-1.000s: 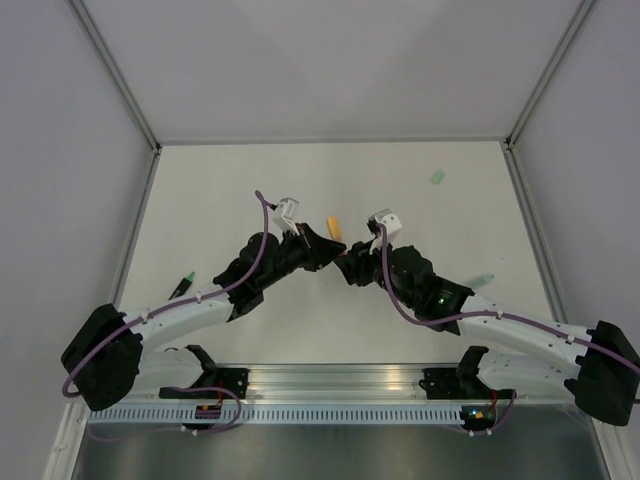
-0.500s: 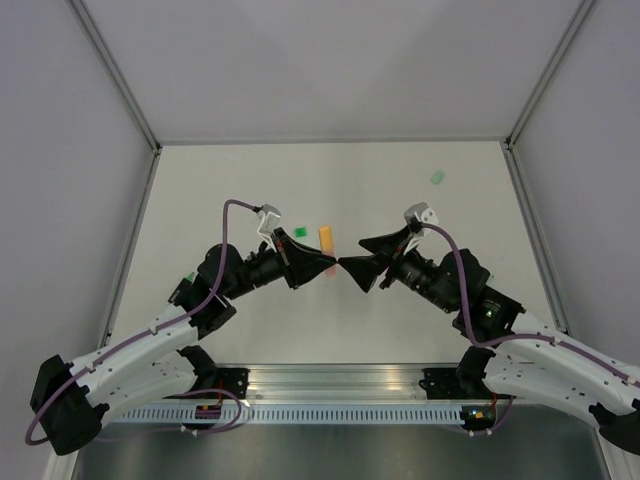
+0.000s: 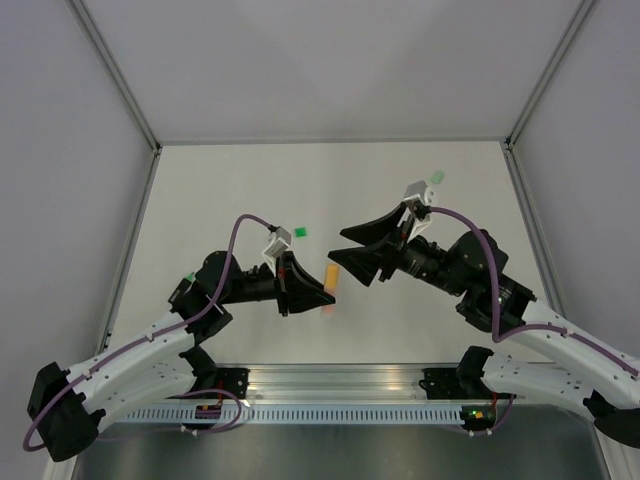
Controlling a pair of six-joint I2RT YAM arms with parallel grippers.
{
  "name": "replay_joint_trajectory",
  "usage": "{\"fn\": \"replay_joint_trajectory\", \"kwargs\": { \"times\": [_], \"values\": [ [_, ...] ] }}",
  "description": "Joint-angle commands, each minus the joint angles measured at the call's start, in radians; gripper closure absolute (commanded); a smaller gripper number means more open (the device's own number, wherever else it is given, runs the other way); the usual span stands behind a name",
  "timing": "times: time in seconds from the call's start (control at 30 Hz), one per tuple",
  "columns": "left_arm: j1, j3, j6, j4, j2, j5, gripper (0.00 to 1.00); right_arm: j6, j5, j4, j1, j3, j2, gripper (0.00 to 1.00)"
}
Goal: Insert the pens into the pen caps
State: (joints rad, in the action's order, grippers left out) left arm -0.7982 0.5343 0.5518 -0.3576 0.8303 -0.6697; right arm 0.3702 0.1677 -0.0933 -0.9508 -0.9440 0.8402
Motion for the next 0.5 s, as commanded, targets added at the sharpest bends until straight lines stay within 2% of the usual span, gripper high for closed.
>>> {"fn": "replay_joint_trajectory", "kwargs": {
  "times": [0.0, 0.37, 0.47],
  "values": [
    [-0.003, -0.017, -0.033, -0.083, -0.034, -0.073, 0.98, -0.013, 0.049, 0.000, 0.000, -0.001, 0.030, 0.34],
    [-0.003, -0.034, -0.018, -0.126, -0.026, -0.096, 0.98, 0.006, 0.113, -0.079, 0.000, 0.082, 0.082, 0.42],
    [-0.004, -0.034, -0.016, -0.127, -0.025, -0.096, 0.98, 0.021, 0.116, -0.103, 0.001, 0.102, 0.089, 0.47]
  ]
}}
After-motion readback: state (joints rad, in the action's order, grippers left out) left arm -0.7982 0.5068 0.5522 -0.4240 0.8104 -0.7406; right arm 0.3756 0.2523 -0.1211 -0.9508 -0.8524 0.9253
